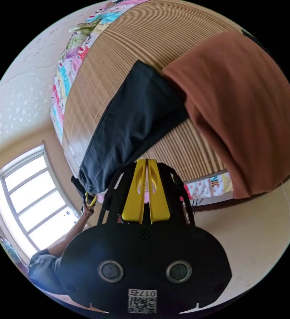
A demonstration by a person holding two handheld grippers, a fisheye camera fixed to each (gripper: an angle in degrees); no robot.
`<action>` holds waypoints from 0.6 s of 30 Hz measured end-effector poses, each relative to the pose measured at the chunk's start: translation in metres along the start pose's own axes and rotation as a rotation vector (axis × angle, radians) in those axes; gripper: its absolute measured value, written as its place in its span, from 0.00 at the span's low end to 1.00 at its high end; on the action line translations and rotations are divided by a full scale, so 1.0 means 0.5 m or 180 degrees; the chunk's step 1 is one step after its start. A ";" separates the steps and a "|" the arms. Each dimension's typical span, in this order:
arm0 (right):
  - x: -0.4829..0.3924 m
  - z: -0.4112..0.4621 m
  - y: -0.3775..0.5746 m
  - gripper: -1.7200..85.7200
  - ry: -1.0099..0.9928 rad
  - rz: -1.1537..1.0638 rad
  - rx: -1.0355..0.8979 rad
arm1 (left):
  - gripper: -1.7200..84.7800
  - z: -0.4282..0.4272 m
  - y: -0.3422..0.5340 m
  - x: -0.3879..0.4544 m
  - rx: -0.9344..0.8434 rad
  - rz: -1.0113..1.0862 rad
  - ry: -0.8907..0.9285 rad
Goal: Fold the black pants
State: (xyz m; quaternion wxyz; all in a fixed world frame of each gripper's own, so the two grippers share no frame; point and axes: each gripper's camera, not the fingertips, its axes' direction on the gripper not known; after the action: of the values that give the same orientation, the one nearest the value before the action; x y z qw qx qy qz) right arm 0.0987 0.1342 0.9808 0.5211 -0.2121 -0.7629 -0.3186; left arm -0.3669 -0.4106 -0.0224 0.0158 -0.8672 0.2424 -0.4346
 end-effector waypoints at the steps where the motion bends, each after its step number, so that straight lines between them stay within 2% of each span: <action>1: 0.000 0.011 0.027 0.02 -0.0100 -0.0054 -0.0010 | 0.24 -0.001 -0.025 -0.011 -0.0016 0.0025 0.0042; 6: 0.027 0.056 0.142 0.02 -0.0401 0.0131 -0.0029 | 0.18 0.029 -0.092 -0.051 -0.0100 0.0224 0.0357; 8: 0.048 0.072 0.191 0.02 -0.0569 0.0257 -0.0030 | 0.13 0.056 -0.104 -0.086 -0.0127 0.0097 0.0777; 12: 0.079 0.086 0.240 0.02 -0.0591 0.0464 -0.0048 | 0.08 0.064 -0.116 -0.138 -0.0221 -0.0019 0.1493; 18: 0.080 0.092 0.243 0.02 -0.0506 0.0497 -0.0093 | 0.06 -0.056 -0.134 -0.025 -0.0250 0.1445 0.1605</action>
State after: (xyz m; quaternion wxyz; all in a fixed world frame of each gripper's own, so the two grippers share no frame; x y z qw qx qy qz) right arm 0.1332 0.2522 1.0383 0.4791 -0.3031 -0.7782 -0.2703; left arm -0.3673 -0.3411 0.0015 0.0183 -0.6564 0.4420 -0.6111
